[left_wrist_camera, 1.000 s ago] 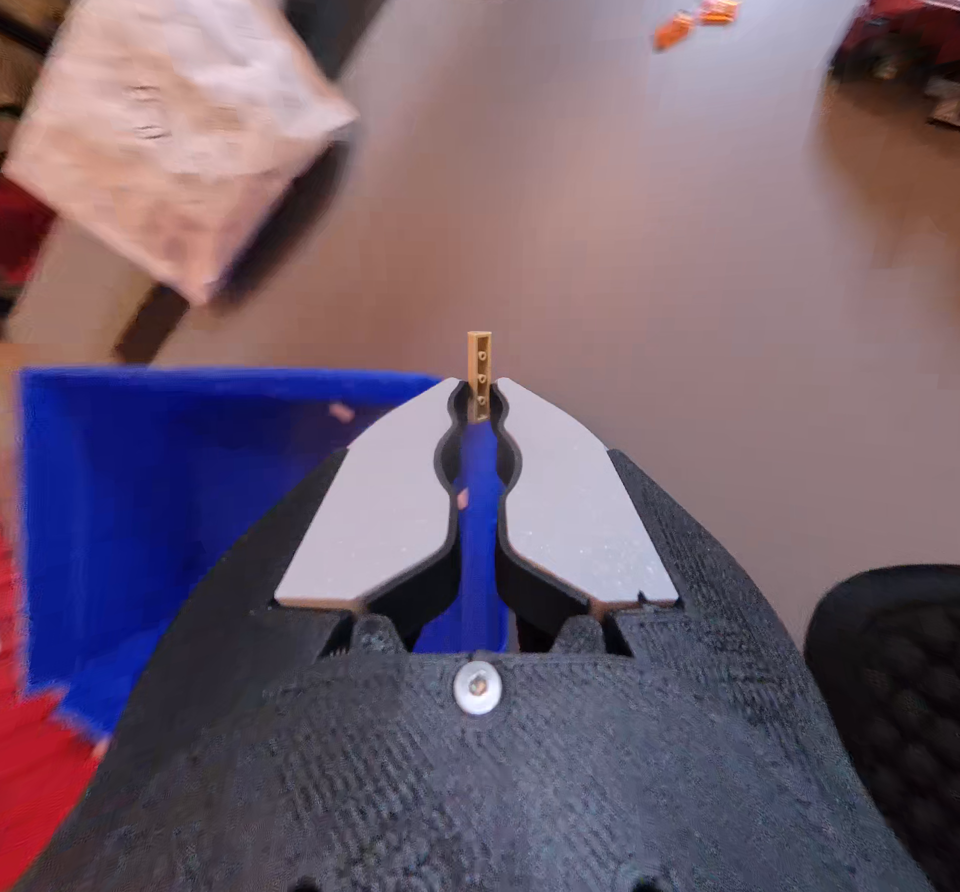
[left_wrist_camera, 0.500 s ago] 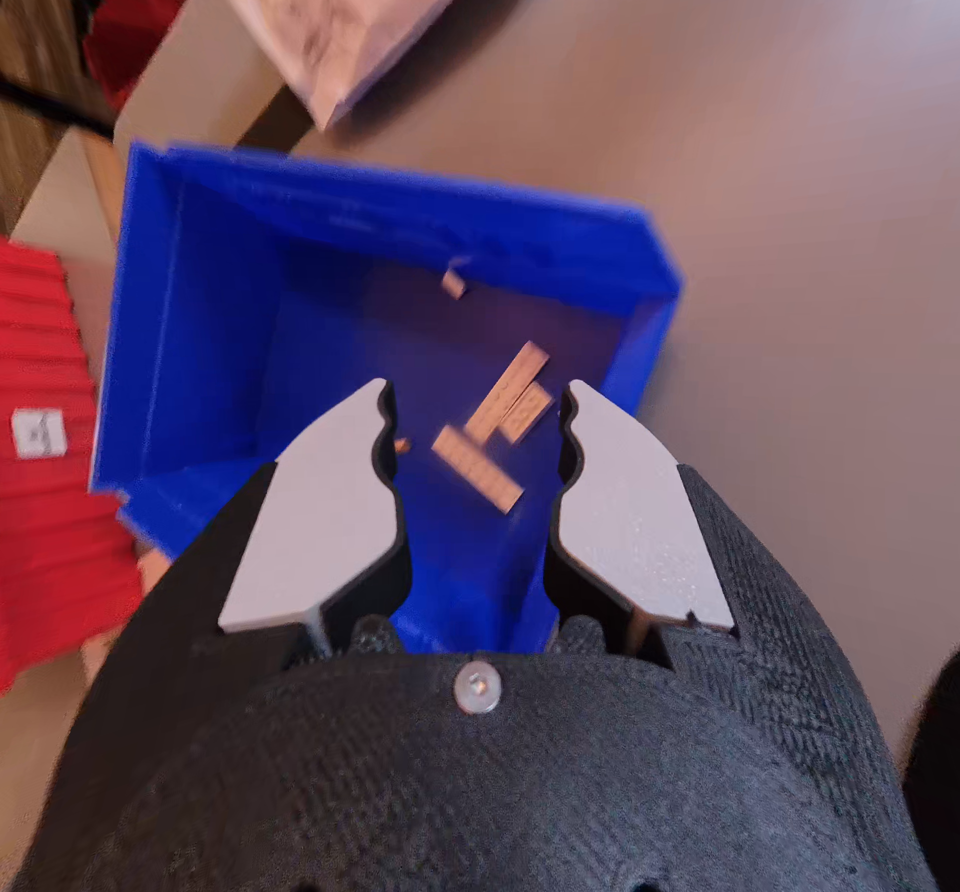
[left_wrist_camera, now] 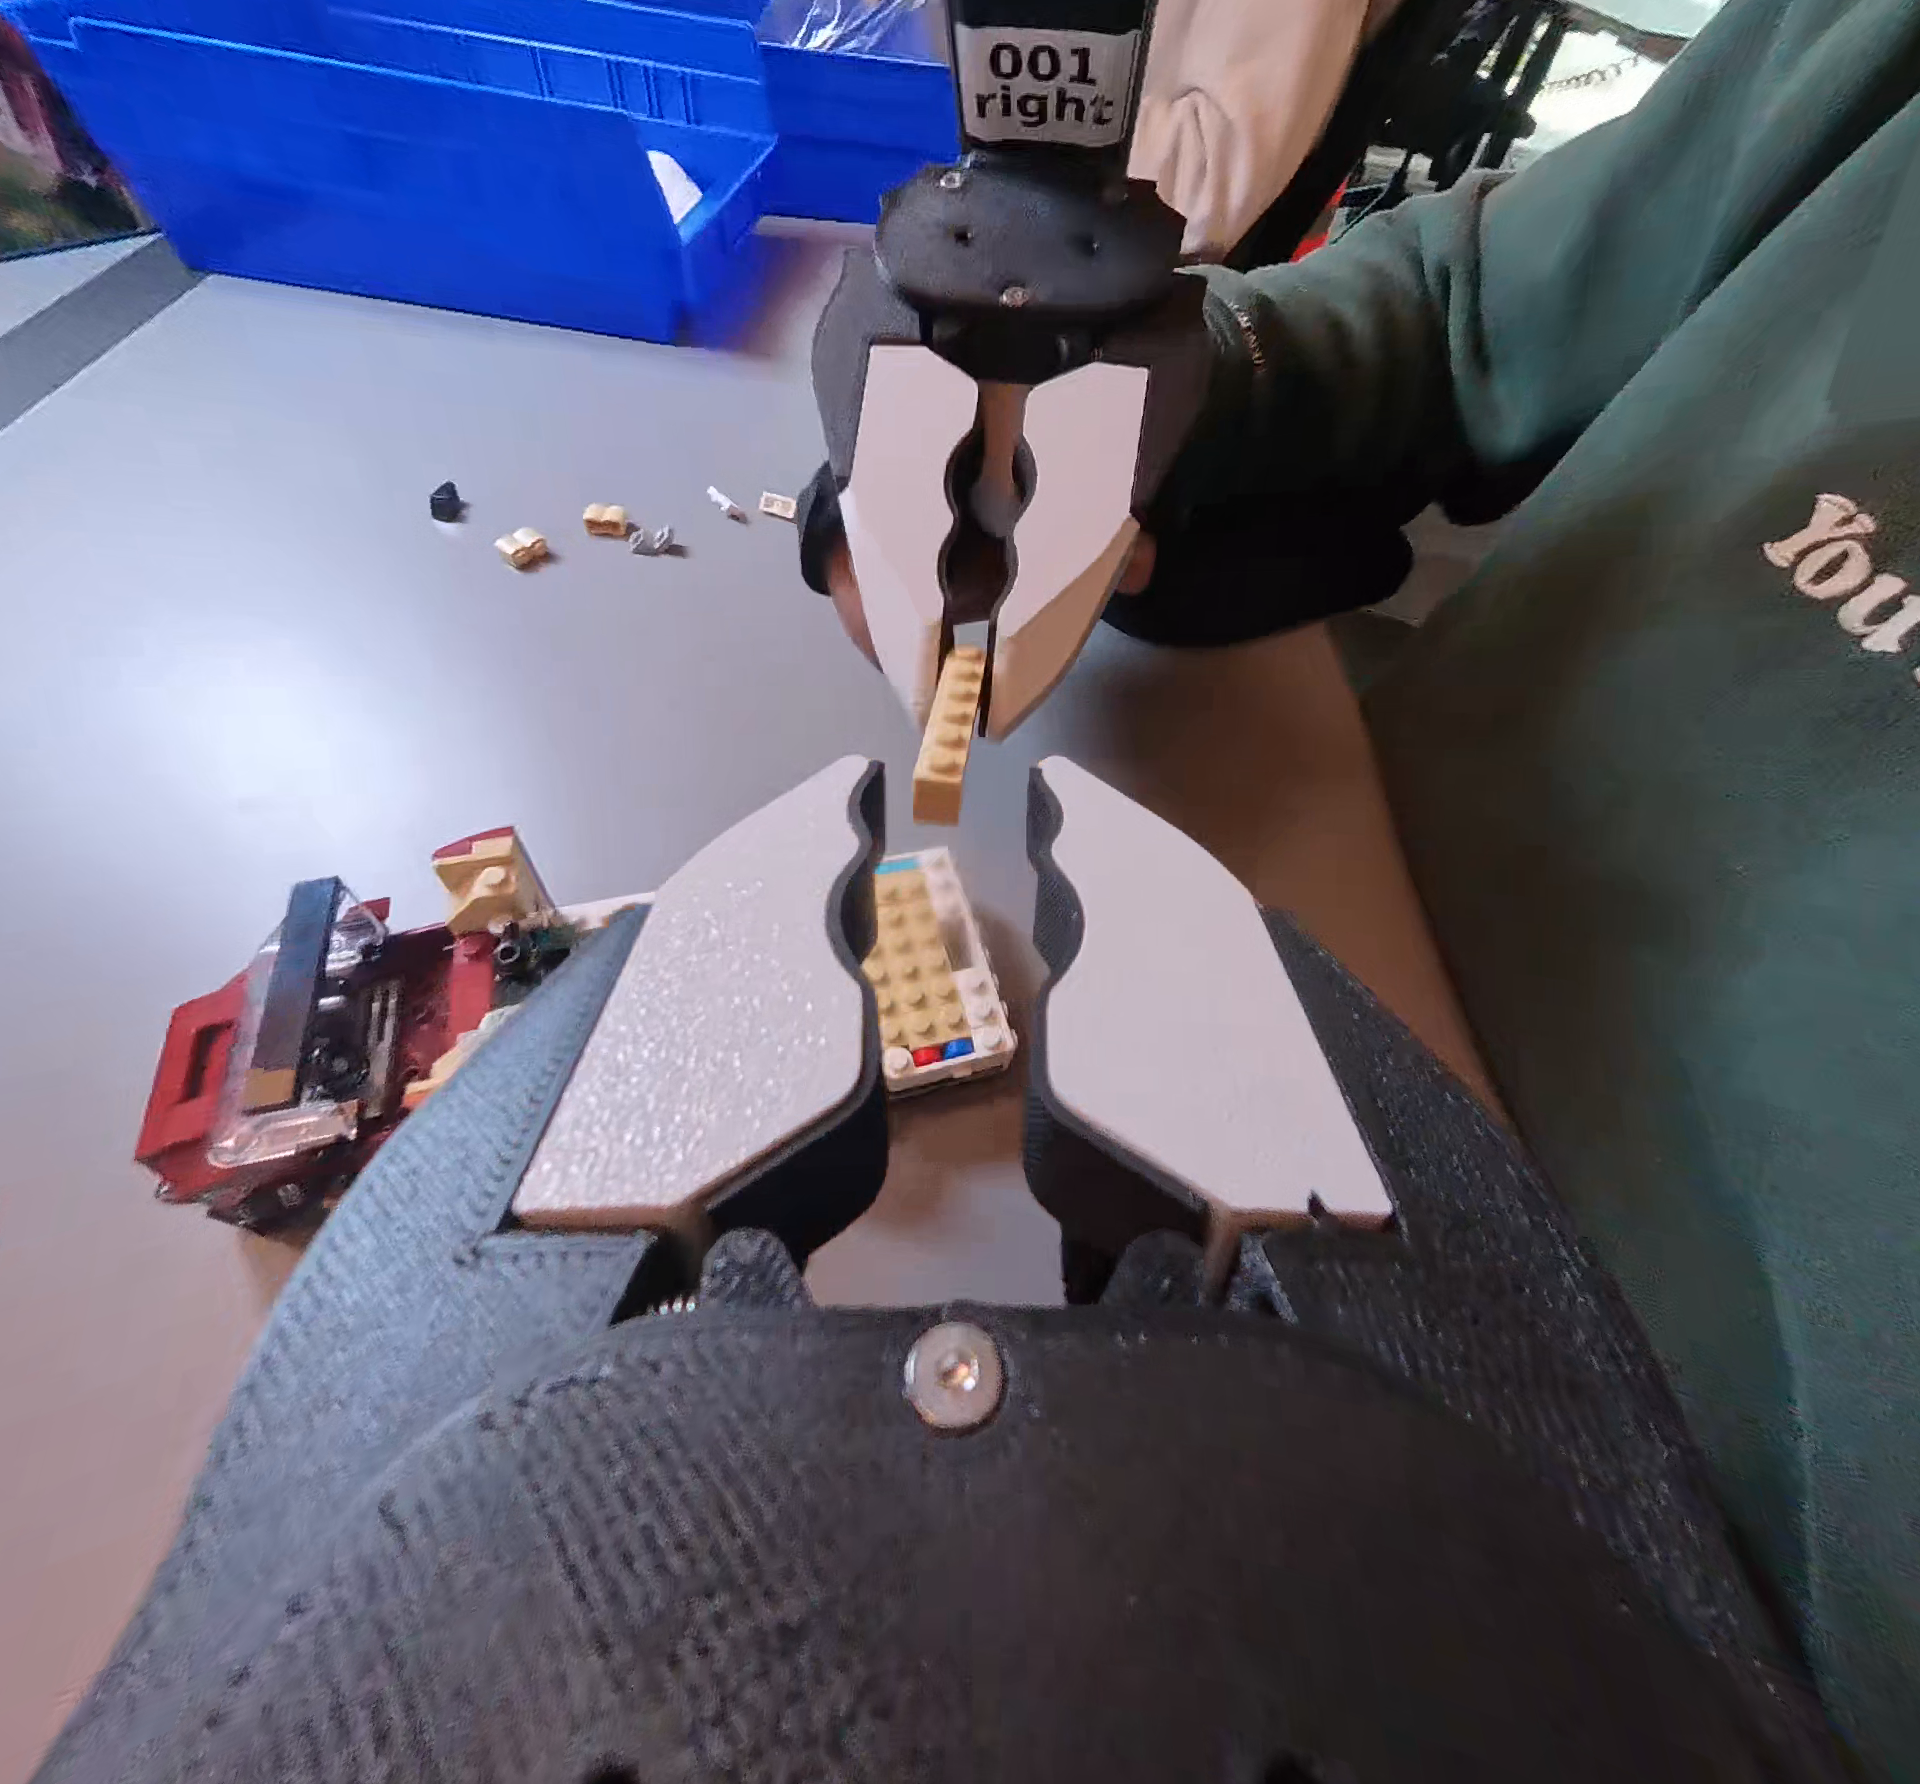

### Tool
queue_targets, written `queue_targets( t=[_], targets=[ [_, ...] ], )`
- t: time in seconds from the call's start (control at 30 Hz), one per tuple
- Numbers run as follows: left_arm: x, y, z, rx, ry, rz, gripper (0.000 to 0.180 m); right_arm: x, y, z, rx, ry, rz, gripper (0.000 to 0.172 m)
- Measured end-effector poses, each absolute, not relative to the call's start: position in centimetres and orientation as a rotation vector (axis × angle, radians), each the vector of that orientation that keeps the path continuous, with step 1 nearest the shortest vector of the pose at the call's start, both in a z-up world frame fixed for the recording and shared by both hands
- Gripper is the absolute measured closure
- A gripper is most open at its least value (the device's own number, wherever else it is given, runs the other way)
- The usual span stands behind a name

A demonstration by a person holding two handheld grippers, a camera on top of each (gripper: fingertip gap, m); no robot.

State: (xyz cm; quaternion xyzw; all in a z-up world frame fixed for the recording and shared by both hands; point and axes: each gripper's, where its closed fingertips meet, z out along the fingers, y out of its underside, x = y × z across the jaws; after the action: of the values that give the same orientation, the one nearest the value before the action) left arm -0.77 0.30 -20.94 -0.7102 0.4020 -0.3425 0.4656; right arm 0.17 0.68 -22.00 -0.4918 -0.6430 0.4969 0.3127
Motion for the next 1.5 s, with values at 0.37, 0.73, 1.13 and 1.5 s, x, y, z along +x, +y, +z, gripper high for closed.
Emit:
queue_targets(
  t=[0.37,0.73,1.13,1.5],
  targets=[
    [-15.9,2.1,-15.1,-1.808,0.64,-0.191,0.172,0.1,2.9,-21.7,-1.366,-1.588,1.293,0.144],
    [-38.1,-2.9,-22.0,-2.253,-0.071,0.356,0.167,0.0,3.8,-21.8,-1.381,-1.566,1.284,0.145],
    [-37.8,-1.3,-18.8,-2.035,-0.05,0.426,0.12,-0.1,4.1,-21.9,-1.386,-1.55,1.263,0.147],
    [-32.6,0.4,-12.7,-1.697,0.05,0.313,0.142,-0.1,7.9,-22.0,-1.459,-1.383,1.059,0.144]
  ],
)
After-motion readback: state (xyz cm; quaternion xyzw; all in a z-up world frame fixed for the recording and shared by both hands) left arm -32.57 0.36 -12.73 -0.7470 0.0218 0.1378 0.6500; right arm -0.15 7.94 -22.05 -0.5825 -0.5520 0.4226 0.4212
